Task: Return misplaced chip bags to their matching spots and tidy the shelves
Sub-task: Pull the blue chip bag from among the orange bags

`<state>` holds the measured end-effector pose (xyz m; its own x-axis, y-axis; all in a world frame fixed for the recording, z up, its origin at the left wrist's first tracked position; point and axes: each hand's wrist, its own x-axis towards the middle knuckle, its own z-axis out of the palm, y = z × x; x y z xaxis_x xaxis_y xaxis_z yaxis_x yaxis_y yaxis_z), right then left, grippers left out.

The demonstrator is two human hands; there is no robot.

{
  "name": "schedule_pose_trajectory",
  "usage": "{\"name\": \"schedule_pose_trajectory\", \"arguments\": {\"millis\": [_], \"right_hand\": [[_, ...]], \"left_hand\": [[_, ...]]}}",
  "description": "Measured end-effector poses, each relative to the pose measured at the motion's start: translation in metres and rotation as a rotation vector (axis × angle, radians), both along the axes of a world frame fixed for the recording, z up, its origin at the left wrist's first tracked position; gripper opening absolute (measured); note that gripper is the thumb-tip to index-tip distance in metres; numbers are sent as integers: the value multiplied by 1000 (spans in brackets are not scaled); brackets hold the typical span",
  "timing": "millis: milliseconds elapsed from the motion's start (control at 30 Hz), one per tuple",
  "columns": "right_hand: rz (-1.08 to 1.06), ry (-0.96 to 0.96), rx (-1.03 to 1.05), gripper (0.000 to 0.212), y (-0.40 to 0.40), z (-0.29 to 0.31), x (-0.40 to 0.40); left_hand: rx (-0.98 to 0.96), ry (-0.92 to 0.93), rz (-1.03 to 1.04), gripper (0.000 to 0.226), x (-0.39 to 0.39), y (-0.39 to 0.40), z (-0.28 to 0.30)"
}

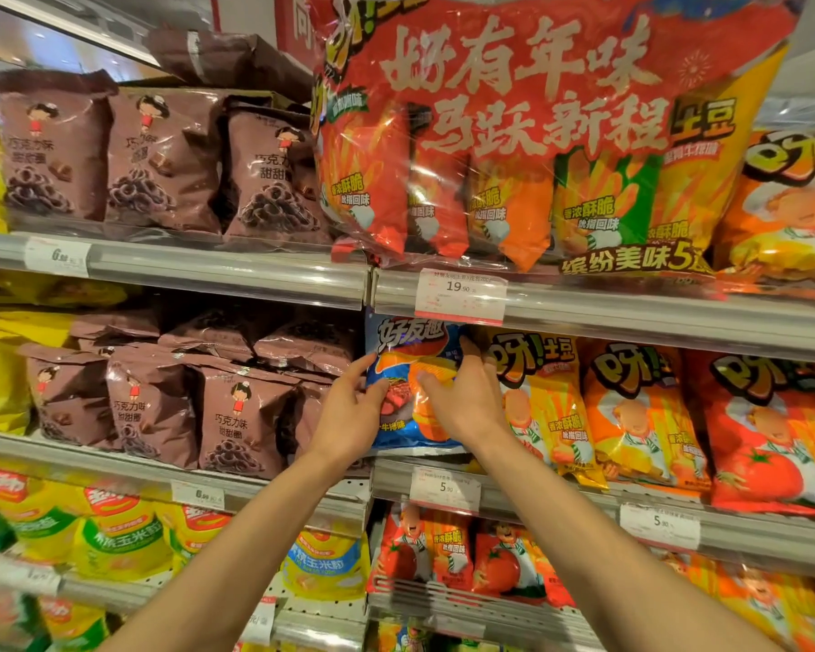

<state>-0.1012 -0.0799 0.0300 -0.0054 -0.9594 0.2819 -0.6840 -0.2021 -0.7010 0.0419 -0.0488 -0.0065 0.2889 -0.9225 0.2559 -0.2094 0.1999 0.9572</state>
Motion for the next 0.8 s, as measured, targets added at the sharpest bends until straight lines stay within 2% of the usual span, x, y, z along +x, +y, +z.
{"name": "schedule_pose_trajectory", "arguments": {"millis": [233,367,533,700,800], "right_hand": [[3,-30,48,68,4,13,-14],[79,-226,-16,78,5,2,-23],[100,-322,-23,74,16,-12,-32],[193,-311,-57,71,33,-21,-47],[313,-303,-23,77,48,-21,-61]], "left_hand": [[-53,102,4,45,-4,14,4],[-48,69,-25,48,-8,21,0],[-29,-23,-176,55,-10,30,-1],[-48,-2,-239,60,-11,44,-4],[-97,15,-244,61,-12,57,-7]]}}
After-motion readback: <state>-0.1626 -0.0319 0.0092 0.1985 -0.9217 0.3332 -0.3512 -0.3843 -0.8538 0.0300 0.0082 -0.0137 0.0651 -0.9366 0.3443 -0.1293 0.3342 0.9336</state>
